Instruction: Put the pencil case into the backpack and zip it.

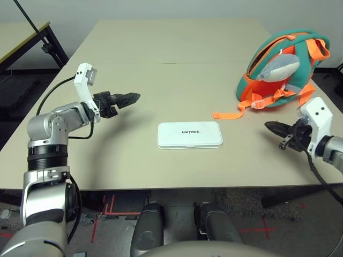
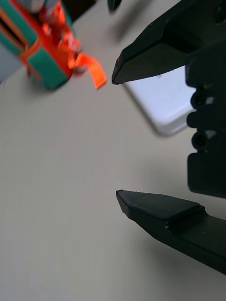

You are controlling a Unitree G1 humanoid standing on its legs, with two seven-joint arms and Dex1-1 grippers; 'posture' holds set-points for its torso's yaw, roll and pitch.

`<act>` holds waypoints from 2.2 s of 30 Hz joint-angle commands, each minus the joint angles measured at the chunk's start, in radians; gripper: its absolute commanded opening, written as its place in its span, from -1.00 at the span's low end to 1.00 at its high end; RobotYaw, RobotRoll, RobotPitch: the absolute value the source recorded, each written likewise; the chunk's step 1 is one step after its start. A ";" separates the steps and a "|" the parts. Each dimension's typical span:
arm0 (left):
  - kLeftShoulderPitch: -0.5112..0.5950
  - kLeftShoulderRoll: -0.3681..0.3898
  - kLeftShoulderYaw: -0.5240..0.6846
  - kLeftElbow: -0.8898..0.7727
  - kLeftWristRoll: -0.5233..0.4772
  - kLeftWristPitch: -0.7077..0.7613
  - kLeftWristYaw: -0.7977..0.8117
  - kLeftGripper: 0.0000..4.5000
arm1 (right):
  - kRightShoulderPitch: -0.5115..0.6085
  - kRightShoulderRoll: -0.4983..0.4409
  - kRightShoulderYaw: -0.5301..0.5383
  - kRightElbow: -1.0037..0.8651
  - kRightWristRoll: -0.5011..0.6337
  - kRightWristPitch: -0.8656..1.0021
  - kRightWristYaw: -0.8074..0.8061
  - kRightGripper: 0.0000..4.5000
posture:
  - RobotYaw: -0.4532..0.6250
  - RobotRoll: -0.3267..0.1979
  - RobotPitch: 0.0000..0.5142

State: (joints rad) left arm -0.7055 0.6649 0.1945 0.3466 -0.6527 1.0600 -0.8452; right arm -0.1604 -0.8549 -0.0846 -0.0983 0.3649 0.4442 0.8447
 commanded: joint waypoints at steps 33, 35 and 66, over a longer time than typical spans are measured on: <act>-0.332 -0.036 -0.530 0.566 0.354 0.001 -0.644 1.00 | -0.320 0.138 0.278 0.417 -0.322 -0.337 0.248 -0.99 | 0.02 0.25 -0.75; -0.331 -0.046 -0.535 0.572 0.370 -0.006 -0.647 1.00 | -0.313 0.140 0.278 0.406 -0.323 -0.336 0.248 -0.99 | 0.01 0.25 -0.74; -0.306 -0.126 -0.478 0.708 0.501 -0.094 -0.584 1.00 | -0.295 0.157 0.281 0.358 -0.328 -0.328 0.258 -0.99 | 0.00 0.25 -0.70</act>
State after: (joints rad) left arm -1.0099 0.5475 -0.2875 1.0319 -0.1727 0.9727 -1.4494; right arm -0.4621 -0.6987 0.1860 0.2760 0.0431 0.1079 1.0949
